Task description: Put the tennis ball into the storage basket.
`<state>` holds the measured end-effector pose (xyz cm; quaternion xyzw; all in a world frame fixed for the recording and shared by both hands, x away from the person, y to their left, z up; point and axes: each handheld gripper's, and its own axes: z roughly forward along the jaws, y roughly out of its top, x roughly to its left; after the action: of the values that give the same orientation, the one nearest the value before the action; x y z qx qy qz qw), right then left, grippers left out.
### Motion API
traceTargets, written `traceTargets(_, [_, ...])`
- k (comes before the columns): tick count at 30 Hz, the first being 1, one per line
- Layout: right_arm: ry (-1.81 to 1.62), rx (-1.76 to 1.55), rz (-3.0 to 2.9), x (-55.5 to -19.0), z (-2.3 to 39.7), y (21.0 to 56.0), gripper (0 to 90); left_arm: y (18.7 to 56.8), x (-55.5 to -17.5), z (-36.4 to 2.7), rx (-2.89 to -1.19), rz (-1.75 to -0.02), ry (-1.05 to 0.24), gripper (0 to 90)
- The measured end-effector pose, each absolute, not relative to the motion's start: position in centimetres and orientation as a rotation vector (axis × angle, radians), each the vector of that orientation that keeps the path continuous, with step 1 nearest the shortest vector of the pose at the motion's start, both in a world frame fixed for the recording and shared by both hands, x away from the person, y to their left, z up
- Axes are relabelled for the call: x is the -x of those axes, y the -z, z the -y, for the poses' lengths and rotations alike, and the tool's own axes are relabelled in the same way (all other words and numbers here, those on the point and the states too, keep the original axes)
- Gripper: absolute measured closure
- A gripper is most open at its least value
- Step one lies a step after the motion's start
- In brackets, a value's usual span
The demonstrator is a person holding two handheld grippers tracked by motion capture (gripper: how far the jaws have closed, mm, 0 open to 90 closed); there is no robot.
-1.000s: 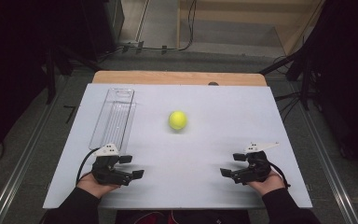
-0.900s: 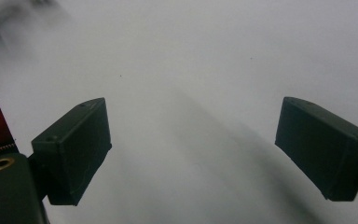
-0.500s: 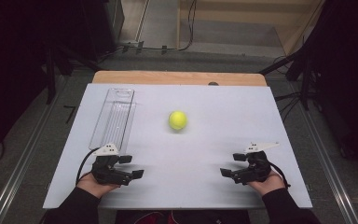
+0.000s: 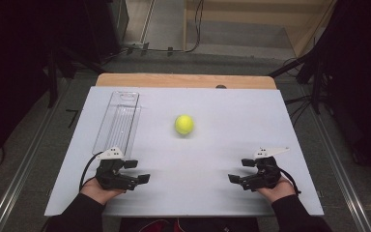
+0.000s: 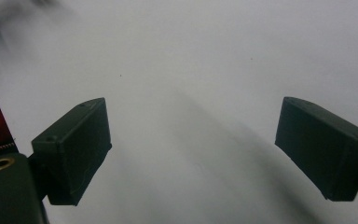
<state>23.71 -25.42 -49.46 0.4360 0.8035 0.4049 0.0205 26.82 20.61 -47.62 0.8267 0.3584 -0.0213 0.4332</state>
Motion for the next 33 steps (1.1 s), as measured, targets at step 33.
traceTargets(33, [-1.255, -1.344, -2.476, -23.7, 25.6, 49.4, 8.6, 46.3, -27.9, -17.2, -2.101, -0.86, 0.056, 17.6])
